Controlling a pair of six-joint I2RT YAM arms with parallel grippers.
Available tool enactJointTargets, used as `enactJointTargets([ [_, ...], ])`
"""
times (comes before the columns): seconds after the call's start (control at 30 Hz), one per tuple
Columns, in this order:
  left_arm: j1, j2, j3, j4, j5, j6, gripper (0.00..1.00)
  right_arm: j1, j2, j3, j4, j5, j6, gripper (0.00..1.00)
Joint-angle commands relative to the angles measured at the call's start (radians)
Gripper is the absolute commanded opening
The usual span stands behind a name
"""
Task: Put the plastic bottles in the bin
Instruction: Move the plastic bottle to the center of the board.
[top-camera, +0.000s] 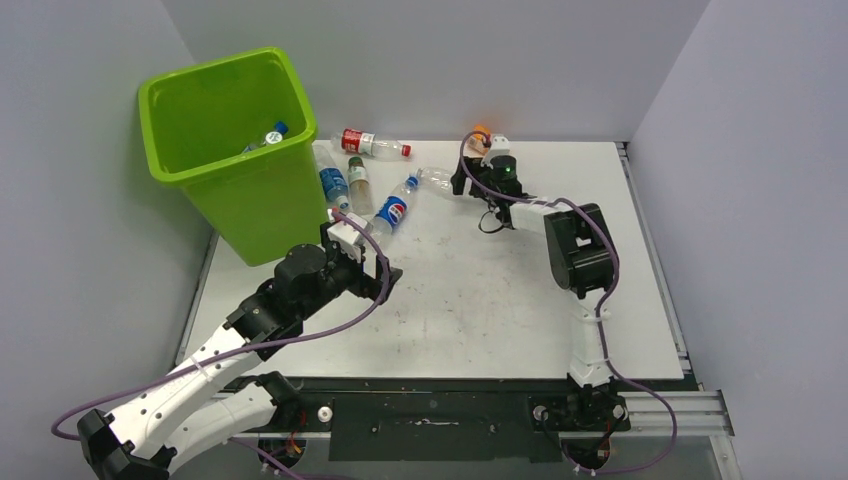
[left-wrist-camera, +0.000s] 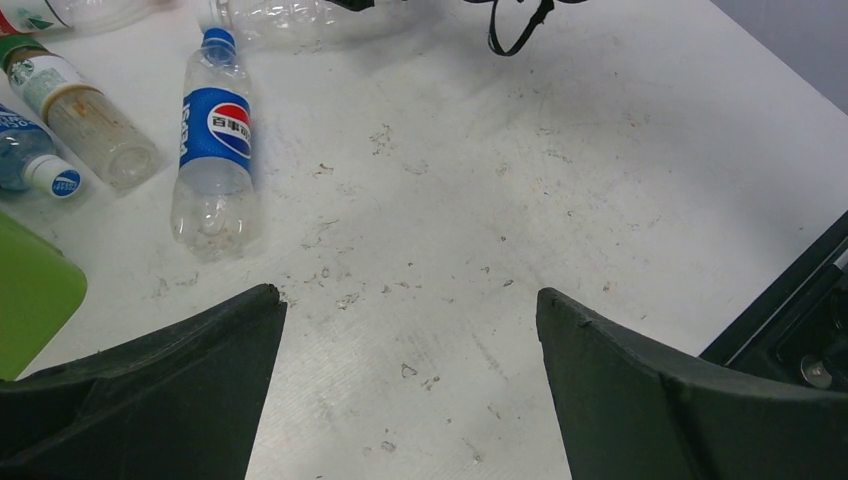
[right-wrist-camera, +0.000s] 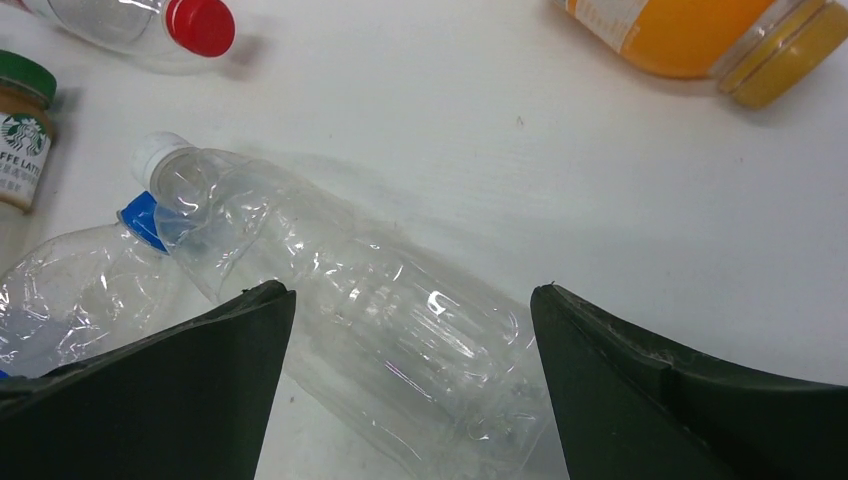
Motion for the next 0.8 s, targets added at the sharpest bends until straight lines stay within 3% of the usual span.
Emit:
enactJointTargets([
  [0.0,-0.002,-0.014,0.008,0.045,0.025,-0.011,0.96,-0.011,-0.131,-0.096,0.000,-0.045,0.092,0.90],
  [0.33,-0.001,-0.014,0.011,0.038,0.042,-0.016,0.96,-0.019,-0.227,-0.044,-0.140,-0.049,-0.052,0.90],
  [0.53,-0.002,-0.002,0.013,0.032,0.060,-0.021,0.96,0.026,-0.049,0.276,-0.558,-0.141,-0.357,0.90],
  [0.77,-0.002,0.008,0.010,0.041,0.091,-0.040,0.96,0.018,0.029,0.390,-0.697,-0.241,-0.343,0.90],
])
